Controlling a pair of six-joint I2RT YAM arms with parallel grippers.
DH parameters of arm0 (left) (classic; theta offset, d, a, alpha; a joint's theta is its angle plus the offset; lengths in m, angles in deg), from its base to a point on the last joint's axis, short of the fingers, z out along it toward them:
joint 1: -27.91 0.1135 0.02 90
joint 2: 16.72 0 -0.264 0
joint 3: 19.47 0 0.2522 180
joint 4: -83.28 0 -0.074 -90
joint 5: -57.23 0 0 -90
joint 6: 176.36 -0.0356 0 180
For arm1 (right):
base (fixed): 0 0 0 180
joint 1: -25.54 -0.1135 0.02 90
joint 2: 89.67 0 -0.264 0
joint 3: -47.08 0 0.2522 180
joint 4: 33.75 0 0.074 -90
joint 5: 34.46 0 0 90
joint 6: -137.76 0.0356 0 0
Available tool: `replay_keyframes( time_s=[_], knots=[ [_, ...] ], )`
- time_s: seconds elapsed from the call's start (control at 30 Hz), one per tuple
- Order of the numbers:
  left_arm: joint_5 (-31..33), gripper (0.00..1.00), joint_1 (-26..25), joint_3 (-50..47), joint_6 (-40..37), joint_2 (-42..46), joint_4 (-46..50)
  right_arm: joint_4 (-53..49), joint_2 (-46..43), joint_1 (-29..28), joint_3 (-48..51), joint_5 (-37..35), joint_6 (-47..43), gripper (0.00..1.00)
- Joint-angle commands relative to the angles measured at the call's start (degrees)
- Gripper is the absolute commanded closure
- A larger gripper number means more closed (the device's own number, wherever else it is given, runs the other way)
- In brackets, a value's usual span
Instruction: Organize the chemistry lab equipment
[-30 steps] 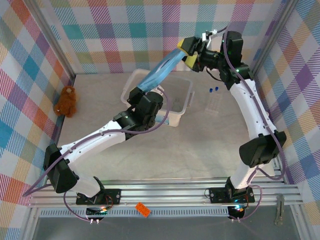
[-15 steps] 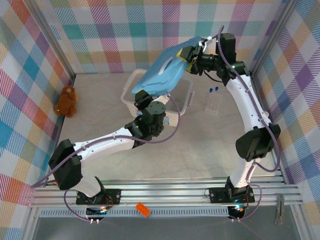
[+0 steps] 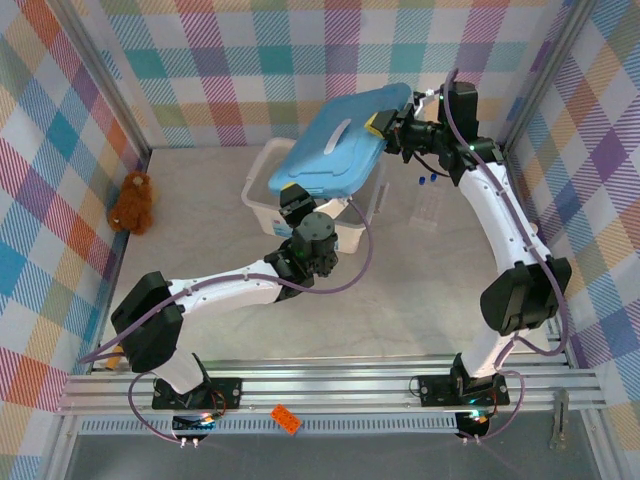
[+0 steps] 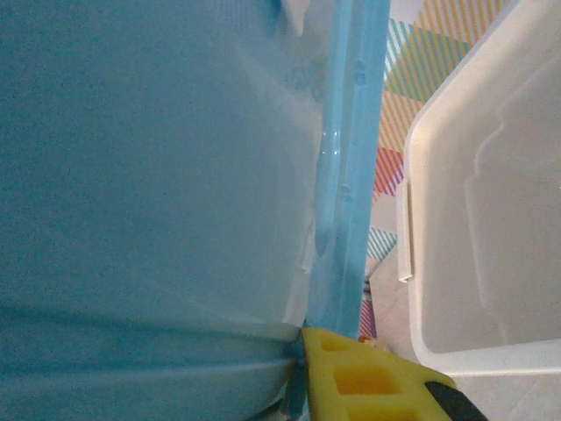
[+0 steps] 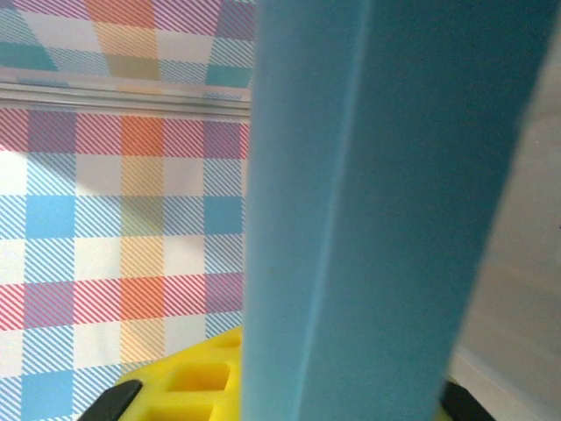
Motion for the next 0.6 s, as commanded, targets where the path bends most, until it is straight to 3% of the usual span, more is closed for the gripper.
replay_keyframes(
  time_s=[0.0, 0.2, 0.37, 0.57],
  knots=[
    [-1.3, 0.79, -0.1, 1.6, -3.7, -0.5, -17.5, 4.9, -3.2, -2.5, 2.2, 4.0, -6.0, 0.89],
    [-0.5, 0.55, -0.2, 1.6, -18.3, -5.4, -39.3, 10.4, -5.4, -2.1, 3.8, 3.8, -3.4, 0.89],
    [0.5, 0.27, 0.4, 1.9, -17.1, -5.1, -39.8, 12.0, -6.4, -2.1, 3.8, 3.0, -2.0, 0.88],
    [-0.5, 0.18, 0.5, 0.6, -16.5, -2.3, -39.7, 14.0, -6.6, -0.5, 4.4, 2.4, -0.1, 0.88]
  ],
)
